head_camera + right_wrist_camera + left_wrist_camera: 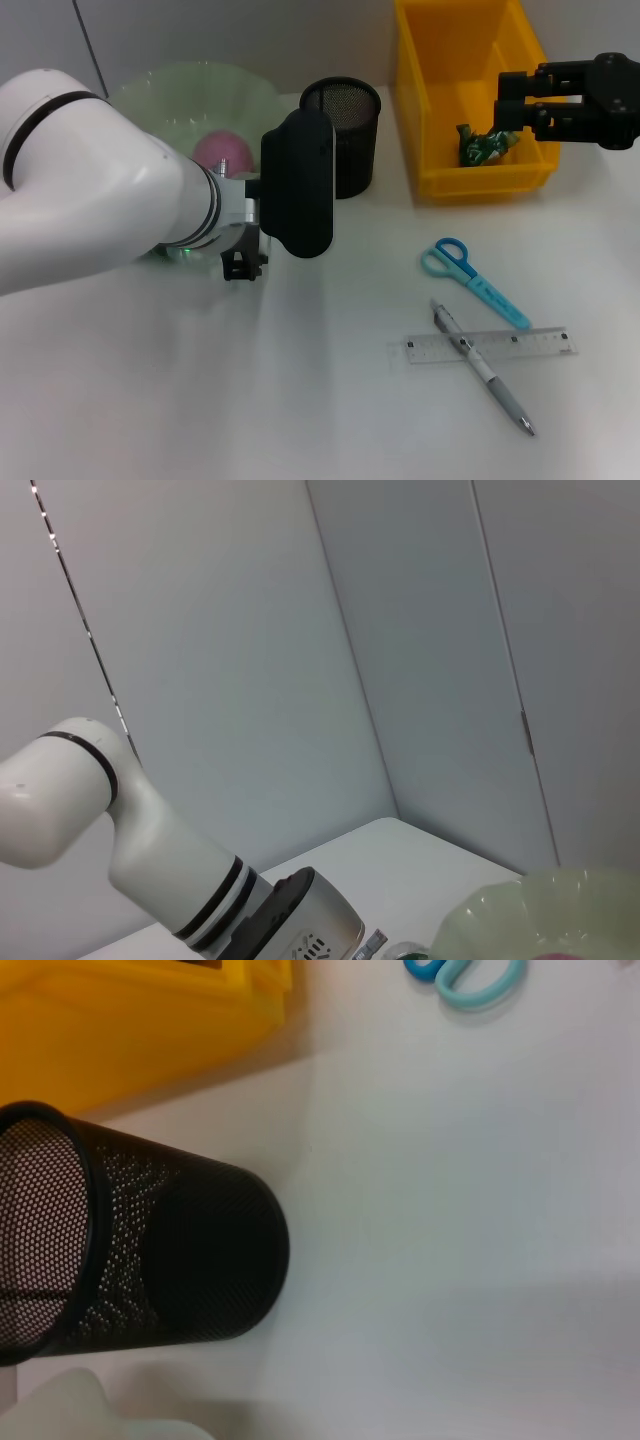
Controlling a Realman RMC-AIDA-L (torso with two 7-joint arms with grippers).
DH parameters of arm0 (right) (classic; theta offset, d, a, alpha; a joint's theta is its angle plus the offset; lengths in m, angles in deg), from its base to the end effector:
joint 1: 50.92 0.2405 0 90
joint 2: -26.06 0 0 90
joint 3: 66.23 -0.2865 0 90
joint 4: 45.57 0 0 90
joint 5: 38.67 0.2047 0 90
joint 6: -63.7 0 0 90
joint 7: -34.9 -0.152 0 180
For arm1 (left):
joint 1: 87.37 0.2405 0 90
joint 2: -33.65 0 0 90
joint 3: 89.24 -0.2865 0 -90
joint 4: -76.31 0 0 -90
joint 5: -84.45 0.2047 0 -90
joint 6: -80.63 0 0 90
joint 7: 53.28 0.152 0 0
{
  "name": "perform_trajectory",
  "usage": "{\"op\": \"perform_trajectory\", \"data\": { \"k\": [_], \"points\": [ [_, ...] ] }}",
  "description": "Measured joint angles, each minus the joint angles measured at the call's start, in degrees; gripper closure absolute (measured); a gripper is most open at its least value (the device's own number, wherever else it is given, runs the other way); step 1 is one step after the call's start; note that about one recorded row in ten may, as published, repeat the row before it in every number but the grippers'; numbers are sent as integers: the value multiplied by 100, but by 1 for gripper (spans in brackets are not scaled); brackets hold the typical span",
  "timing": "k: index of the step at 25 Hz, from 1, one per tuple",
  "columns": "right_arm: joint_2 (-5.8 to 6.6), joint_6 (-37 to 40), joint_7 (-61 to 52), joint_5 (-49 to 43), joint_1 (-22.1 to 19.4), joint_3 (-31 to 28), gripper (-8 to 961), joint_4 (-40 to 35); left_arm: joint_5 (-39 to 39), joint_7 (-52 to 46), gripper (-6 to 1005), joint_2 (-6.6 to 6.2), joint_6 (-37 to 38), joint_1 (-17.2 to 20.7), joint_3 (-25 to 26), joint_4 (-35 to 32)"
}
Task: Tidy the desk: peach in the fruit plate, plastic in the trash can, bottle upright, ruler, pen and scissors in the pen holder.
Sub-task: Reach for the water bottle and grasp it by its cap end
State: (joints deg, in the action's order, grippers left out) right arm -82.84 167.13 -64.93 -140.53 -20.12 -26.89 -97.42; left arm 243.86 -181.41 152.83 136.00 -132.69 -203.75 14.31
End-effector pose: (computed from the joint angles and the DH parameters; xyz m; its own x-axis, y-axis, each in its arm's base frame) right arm 0.2419 0.3590 0.1030 0.7447 -0.3056 -0.5933 -0.4418 -0.8920 -0.0951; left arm -0.1630 0.4004 -0.1243 0.7702 -0.1924 -0.6081 -0.4357 -0.8550 -0.2813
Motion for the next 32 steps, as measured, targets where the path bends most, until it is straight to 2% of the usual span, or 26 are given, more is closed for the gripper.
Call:
{"op": "perform_trajectory", "data": {
  "k": [10,15,21,22,26,32],
  "points": [
    [-1,2,-2,0,5,-20,442,-35,29,-1,536,-11,-170,55,7,4],
    [5,204,-26,-7,-41,-19,442,-97,66,1,536,-18,-202,89,0,-9],
    [97,286,-196,-112,-233,-295,442,-120,171,-3,536,-17,-320,211,-23,-65],
    [98,344,-195,-96,-274,-558,442,-156,170,-3,536,-17,-339,216,-20,-65],
    [93,362,-187,-90,-280,-802,442,-169,172,10,536,-22,-387,230,-14,-67],
    [50,341,-181,-87,-218,-818,442,-168,179,169,535,-27,-515,228,13,-5]
  ]
}}
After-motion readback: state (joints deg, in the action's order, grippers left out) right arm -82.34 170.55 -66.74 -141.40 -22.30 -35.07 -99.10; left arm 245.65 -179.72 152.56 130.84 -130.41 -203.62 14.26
